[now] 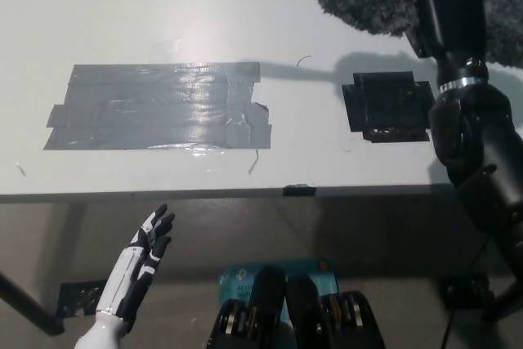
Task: A person hands a grey duster to the robot and the robot grabs it with its right hand and places it on the black marked spot infron tof it on the desk
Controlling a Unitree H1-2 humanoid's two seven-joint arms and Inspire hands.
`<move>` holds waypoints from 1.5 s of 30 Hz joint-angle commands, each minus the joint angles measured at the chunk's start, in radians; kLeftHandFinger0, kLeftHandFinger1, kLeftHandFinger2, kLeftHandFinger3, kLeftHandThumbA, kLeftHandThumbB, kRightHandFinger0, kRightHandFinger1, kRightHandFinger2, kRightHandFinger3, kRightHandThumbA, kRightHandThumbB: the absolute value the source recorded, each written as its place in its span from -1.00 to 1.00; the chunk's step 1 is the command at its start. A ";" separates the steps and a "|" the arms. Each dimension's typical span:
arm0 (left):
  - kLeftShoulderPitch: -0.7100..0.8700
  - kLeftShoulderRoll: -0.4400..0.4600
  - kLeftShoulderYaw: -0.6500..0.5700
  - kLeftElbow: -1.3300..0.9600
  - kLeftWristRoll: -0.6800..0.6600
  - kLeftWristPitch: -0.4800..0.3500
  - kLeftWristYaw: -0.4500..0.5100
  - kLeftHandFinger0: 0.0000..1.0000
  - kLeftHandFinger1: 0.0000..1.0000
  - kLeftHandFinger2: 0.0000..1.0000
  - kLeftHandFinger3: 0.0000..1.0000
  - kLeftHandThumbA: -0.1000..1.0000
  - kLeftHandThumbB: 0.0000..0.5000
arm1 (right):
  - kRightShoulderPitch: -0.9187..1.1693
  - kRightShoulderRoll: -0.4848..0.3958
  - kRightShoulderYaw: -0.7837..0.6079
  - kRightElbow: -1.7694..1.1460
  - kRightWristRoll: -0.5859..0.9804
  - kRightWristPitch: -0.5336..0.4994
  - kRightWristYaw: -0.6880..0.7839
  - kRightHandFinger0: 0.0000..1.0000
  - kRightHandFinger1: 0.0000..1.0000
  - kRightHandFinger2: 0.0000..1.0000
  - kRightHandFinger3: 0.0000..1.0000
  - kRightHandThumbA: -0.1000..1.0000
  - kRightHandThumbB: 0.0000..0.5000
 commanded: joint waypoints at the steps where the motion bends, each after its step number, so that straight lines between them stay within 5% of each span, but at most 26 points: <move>1: -0.015 0.015 0.000 -0.005 -0.006 -0.036 -0.014 0.95 1.00 1.00 1.00 0.86 -0.49 | -0.072 -0.009 -0.007 0.054 0.038 -0.051 -0.017 -1.00 -0.17 0.65 0.60 -1.00 -0.10; 5: -0.016 0.014 -0.003 -0.011 -0.002 -0.023 -0.014 0.94 1.00 1.00 1.00 0.89 -0.47 | -0.079 -0.002 0.005 0.147 0.060 -0.074 -0.001 -1.00 -0.17 0.66 0.66 -1.00 -0.18; 8: -0.018 0.011 -0.001 -0.013 0.000 -0.018 -0.010 0.94 1.00 1.00 1.00 0.89 -0.46 | -0.090 0.006 0.008 0.188 0.105 -0.014 0.162 -0.93 -0.03 0.69 0.78 -0.92 -0.28; 9: -0.017 0.011 -0.001 -0.016 0.001 -0.015 -0.010 0.94 1.00 1.00 1.00 0.89 -0.46 | -0.098 0.004 0.010 0.175 0.133 0.046 0.299 -0.41 0.49 1.00 1.00 -0.46 -0.16; 10: -0.018 0.011 -0.001 -0.018 -0.002 -0.010 -0.011 0.94 1.00 1.00 1.00 0.88 -0.46 | -0.106 -0.001 0.006 0.156 0.177 0.090 0.431 0.10 0.87 1.00 1.00 0.03 0.42; 11: -0.020 0.010 -0.001 -0.019 -0.004 -0.008 -0.012 0.94 1.00 1.00 1.00 0.88 -0.46 | -0.109 -0.003 0.003 0.150 0.191 0.099 0.468 0.28 0.83 1.00 1.00 0.12 0.43; 12: -0.022 0.013 0.000 -0.021 -0.003 -0.010 -0.013 0.94 1.00 1.00 1.00 0.88 -0.47 | -0.116 -0.015 0.010 0.127 0.219 0.137 0.589 1.00 1.00 1.00 1.00 0.31 0.68; 13: -0.021 0.015 -0.001 -0.023 -0.003 -0.012 -0.015 0.94 1.00 1.00 1.00 0.88 -0.48 | -0.118 -0.023 0.024 0.095 0.221 0.176 0.663 1.00 1.00 1.00 1.00 0.45 0.99; 21: -0.021 0.017 -0.005 -0.027 0.010 -0.002 -0.013 0.88 1.00 1.00 1.00 0.85 -0.52 | -0.097 -0.093 0.049 -0.189 0.290 0.267 0.918 1.00 1.00 1.00 1.00 0.60 1.00; 32: -0.035 0.023 -0.007 -0.026 0.005 0.006 -0.024 0.79 1.00 1.00 1.00 0.49 -0.66 | -0.054 -0.243 -0.149 -0.868 0.680 0.373 1.140 1.00 1.00 1.00 1.00 0.66 1.00; 35: -0.040 0.025 -0.006 -0.022 0.001 0.002 -0.026 0.78 1.00 1.00 1.00 0.47 -0.67 | -0.028 -0.302 -0.190 -0.993 0.888 0.373 1.075 1.00 1.00 1.00 1.00 0.44 1.00; 39: -0.053 0.028 -0.005 -0.018 0.002 0.007 -0.026 0.78 1.00 1.00 1.00 0.47 -0.68 | 0.008 -0.431 -0.254 -1.151 1.211 0.373 0.952 1.00 1.00 1.00 1.00 0.39 1.00; 41: -0.053 0.029 -0.004 -0.018 -0.001 0.005 -0.028 0.77 1.00 1.00 1.00 0.45 -0.72 | 0.047 -0.453 -0.328 -1.238 1.255 0.373 0.887 1.00 1.00 1.00 1.00 0.52 1.00; 45: -0.056 0.035 -0.001 -0.013 -0.003 0.006 -0.030 0.76 1.00 1.00 1.00 0.42 -0.70 | 0.160 -0.471 -0.429 -1.378 1.335 0.373 0.706 1.00 1.00 1.00 1.00 0.43 1.00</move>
